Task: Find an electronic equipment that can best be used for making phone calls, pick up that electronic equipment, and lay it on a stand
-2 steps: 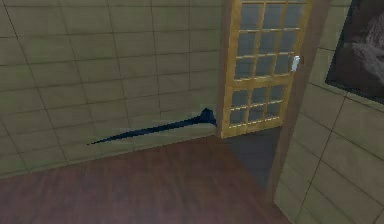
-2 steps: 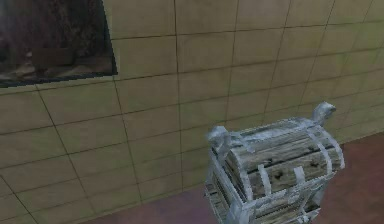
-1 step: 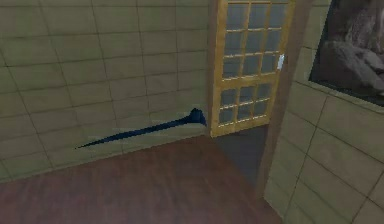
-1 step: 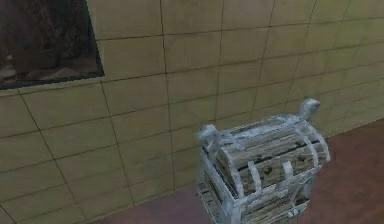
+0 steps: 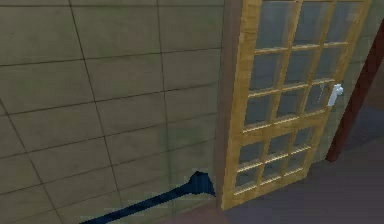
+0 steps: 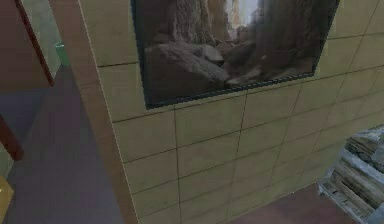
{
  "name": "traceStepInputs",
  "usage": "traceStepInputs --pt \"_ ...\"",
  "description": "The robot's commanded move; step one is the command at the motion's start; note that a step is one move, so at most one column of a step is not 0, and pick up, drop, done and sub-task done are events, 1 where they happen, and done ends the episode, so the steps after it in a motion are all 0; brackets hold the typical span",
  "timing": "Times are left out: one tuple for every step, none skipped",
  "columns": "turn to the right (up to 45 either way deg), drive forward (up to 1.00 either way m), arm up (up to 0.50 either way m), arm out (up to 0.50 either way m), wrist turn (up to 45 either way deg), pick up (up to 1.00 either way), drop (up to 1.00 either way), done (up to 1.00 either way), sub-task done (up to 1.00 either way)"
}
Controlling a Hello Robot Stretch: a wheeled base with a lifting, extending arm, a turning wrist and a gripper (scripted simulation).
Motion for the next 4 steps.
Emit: traceStepInputs --pt "3.0 0.0 0.0 0.0 0.0 0.0 0.0 0.0 0.0" --pt "0.0 0.4 0.0 0.0 0.0 0.0 0.0 0.0 0.0" --pt "45.0 0.0 0.0 0.0 0.0 0.0 0.0 0.0 0.0" --pt "12.0 0.0 0.0 0.0 0.0 0.0 0.0 0.0 0.0"
